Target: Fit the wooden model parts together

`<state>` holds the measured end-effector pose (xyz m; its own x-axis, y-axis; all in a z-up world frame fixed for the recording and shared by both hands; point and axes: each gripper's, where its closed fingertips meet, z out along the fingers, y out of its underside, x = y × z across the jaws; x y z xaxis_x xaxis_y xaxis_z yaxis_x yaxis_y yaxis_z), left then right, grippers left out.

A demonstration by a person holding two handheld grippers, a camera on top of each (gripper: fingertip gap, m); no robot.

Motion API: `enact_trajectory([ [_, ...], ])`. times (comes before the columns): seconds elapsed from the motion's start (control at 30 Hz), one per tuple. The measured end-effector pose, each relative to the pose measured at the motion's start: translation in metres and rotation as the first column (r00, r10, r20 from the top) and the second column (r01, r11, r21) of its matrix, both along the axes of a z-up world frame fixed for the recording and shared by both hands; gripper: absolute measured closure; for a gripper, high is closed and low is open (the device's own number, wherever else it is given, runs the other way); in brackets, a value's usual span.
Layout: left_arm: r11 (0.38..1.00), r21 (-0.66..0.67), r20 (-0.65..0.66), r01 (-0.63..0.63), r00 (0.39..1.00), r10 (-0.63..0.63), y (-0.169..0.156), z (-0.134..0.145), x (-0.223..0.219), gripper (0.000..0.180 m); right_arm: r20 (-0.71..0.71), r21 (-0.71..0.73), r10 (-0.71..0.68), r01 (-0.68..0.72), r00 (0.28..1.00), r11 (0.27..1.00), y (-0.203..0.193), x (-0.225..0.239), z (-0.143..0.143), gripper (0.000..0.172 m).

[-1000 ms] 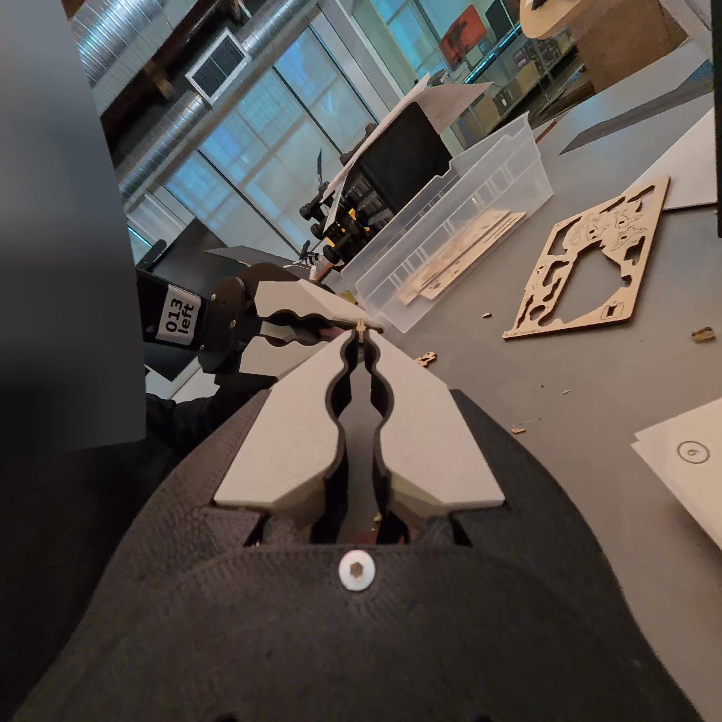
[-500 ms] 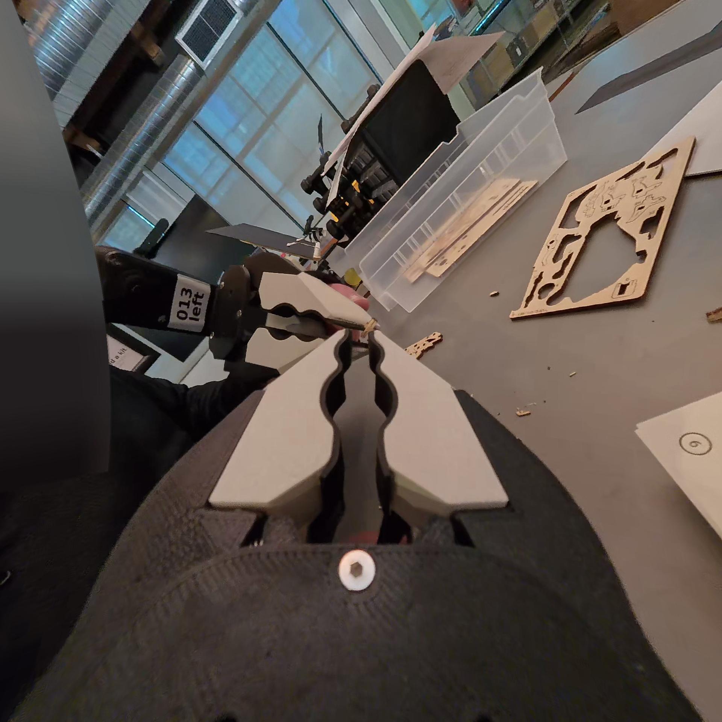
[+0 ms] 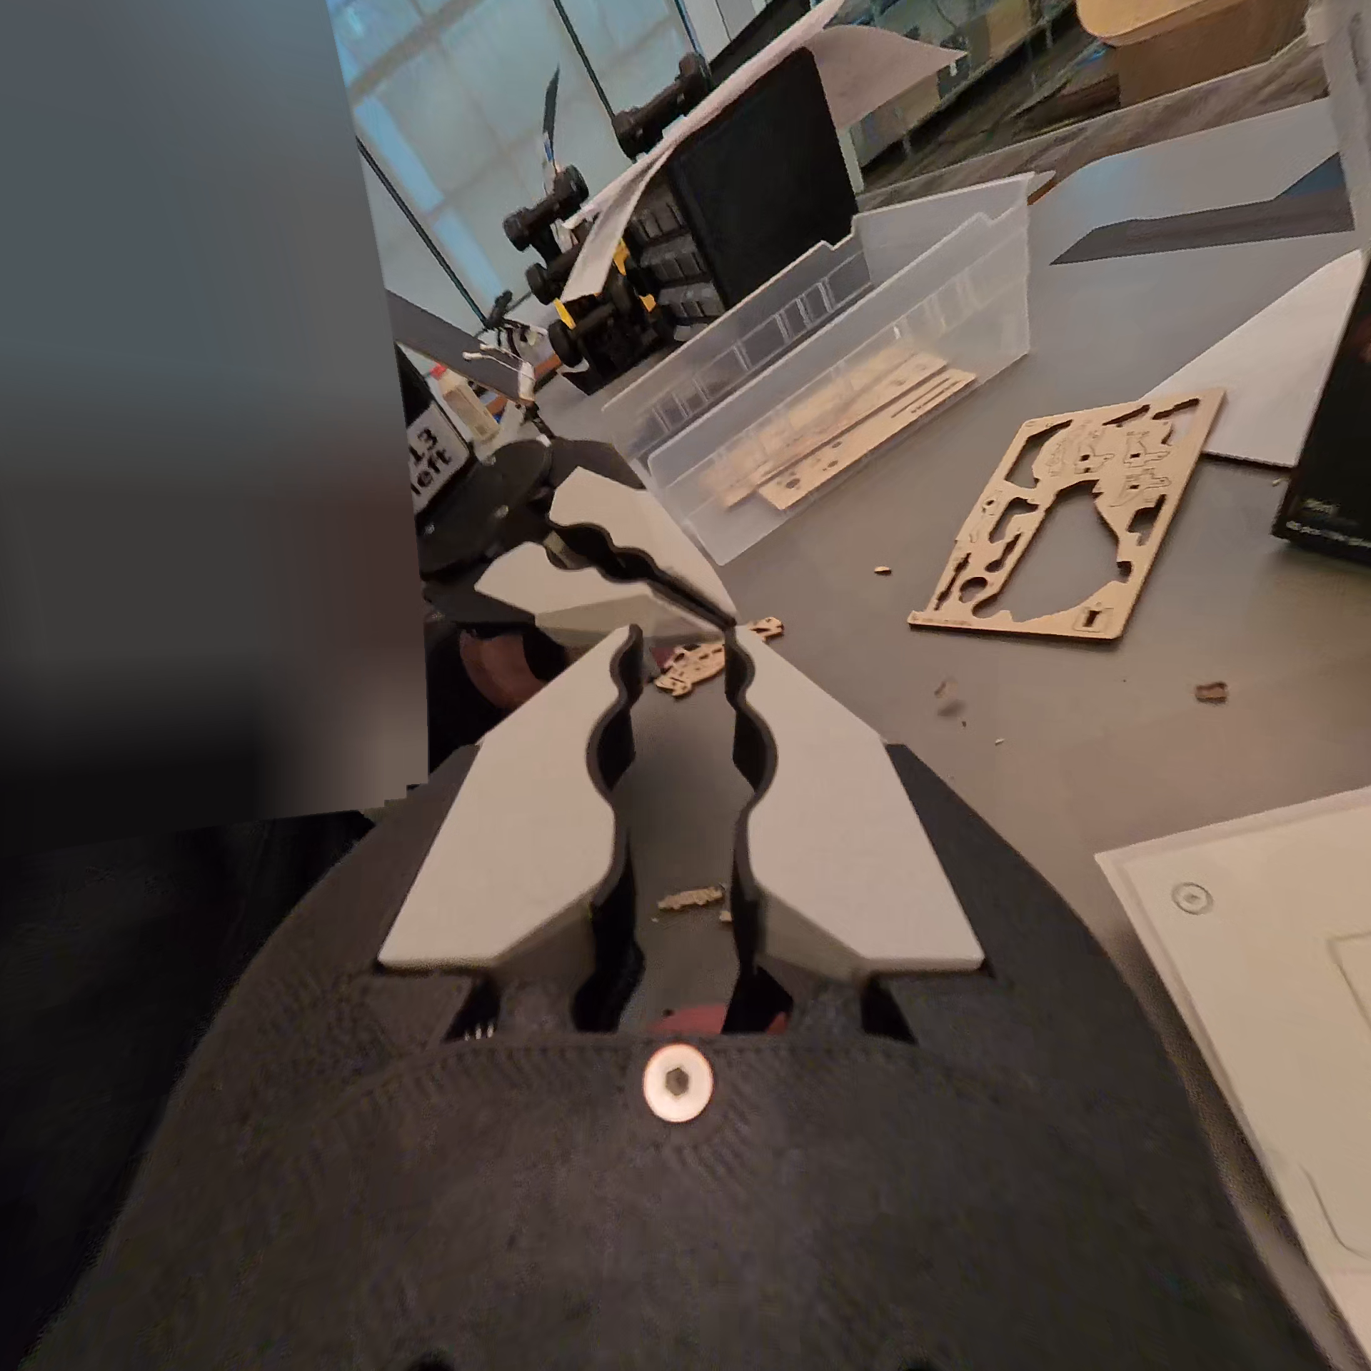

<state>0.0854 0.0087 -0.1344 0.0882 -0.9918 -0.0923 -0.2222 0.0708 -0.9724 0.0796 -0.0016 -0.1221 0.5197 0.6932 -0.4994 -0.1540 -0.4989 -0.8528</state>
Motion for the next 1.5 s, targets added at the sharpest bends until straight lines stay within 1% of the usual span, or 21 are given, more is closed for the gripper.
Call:
enact_trajectory([
  [0.07,0.999,-0.030,-0.059,-0.017,0.998,0.015,0.007,-0.009,-0.010,0.179,0.100,0.005,-0.016,0.016,0.995,1.000,-0.001,0.006,-0.013,0.152],
  [0.17,0.996,-0.044,-0.171,-0.072,0.983,0.063,0.022,-0.030,-0.028,0.177,0.272,0.017,-0.034,0.031,0.962,0.999,-0.002,0.011,-0.038,0.154],
  [0.23,0.987,-0.066,-0.271,-0.147,0.955,0.125,0.037,-0.049,-0.040,0.175,0.368,0.031,-0.044,0.035,0.929,0.999,0.000,0.009,-0.050,0.155],
  [0.27,0.983,-0.070,-0.277,-0.170,0.950,0.144,0.042,-0.052,-0.043,0.174,0.393,0.039,-0.053,0.041,0.918,0.998,0.002,0.008,-0.053,0.155],
  [0.33,0.972,-0.070,-0.338,-0.226,0.922,0.190,0.055,-0.063,-0.047,0.168,0.403,0.045,-0.060,0.045,0.913,0.998,0.007,0.004,-0.055,0.156],
  [0.4,0.971,-0.040,-0.369,-0.237,0.906,0.206,0.064,-0.069,-0.044,0.167,0.405,0.041,-0.061,0.049,0.912,0.998,0.012,0.000,-0.057,0.156],
  [0.5,0.974,0.036,-0.470,-0.222,0.857,0.213,0.080,-0.086,-0.035,0.166,0.389,0.032,-0.055,0.046,0.919,0.998,0.017,-0.005,-0.059,0.156],
  [0.53,0.977,0.064,-0.486,-0.204,0.849,0.209,0.084,-0.089,-0.030,0.166,0.386,0.033,-0.056,0.047,0.921,0.998,0.017,-0.005,-0.059,0.156],
  [0.63,0.985,0.075,-0.564,-0.157,0.807,0.172,0.089,-0.105,-0.020,0.166,0.379,0.029,-0.059,0.052,0.923,0.998,0.017,-0.003,-0.060,0.156],
  [0.73,0.980,0.129,-0.634,-0.151,0.748,0.199,0.097,-0.119,-0.019,0.167,0.364,0.022,-0.060,0.056,0.929,0.998,0.017,-0.001,-0.061,0.156],
  [0.87,0.980,0.142,-0.653,-0.139,0.731,0.198,0.098,-0.121,-0.017,0.172,0.348,0.020,-0.059,0.055,0.936,0.998,0.015,0.001,-0.062,0.156],
  [1.1,0.984,0.064,-0.667,-0.167,0.726,0.167,0.099,-0.121,-0.019,0.179,0.319,0.024,-0.057,0.053,0.946,0.998,0.013,0.005,-0.057,0.157],
  [1.2,0.981,0.038,-0.648,-0.190,0.743,0.169,0.097,-0.119,-0.020,0.180,0.314,0.024,-0.063,0.059,0.947,0.998,0.013,0.008,-0.056,0.156],
  [1.27,0.978,-0.015,-0.594,-0.210,0.788,0.160,0.092,-0.109,-0.017,0.180,0.308,0.024,-0.067,0.063,0.949,0.998,0.012,0.009,-0.055,0.156],
  [1.3,0.974,-0.059,-0.547,-0.217,0.823,0.150,0.087,-0.100,-0.014,0.180,0.297,0.024,-0.070,0.066,0.952,0.998,0.012,0.010,-0.054,0.156],
  [1.33,0.968,-0.131,-0.482,-0.216,0.867,0.129,0.081,-0.088,-0.010,0.180,0.289,0.026,-0.077,0.072,0.954,0.997,0.013,0.010,-0.053,0.155],
  [1.4,0.932,-0.304,-0.298,-0.197,0.949,0.103,0.071,-0.057,-0.001,0.180,0.290,0.044,-0.090,0.081,0.953,0.996,0.014,0.010,-0.051,0.153],
  [1.43,0.903,-0.398,-0.199,-0.164,0.976,0.090,0.067,-0.041,0.001,0.180,0.296,0.067,-0.106,0.090,0.949,0.994,0.015,0.010,-0.049,0.153],
  [1.5,0.831,-0.550,-0.013,-0.087,0.995,0.095,0.062,-0.013,0.001,0.180,0.324,0.132,-0.139,0.101,0.936,0.986,0.017,0.008,-0.043,0.151],
])
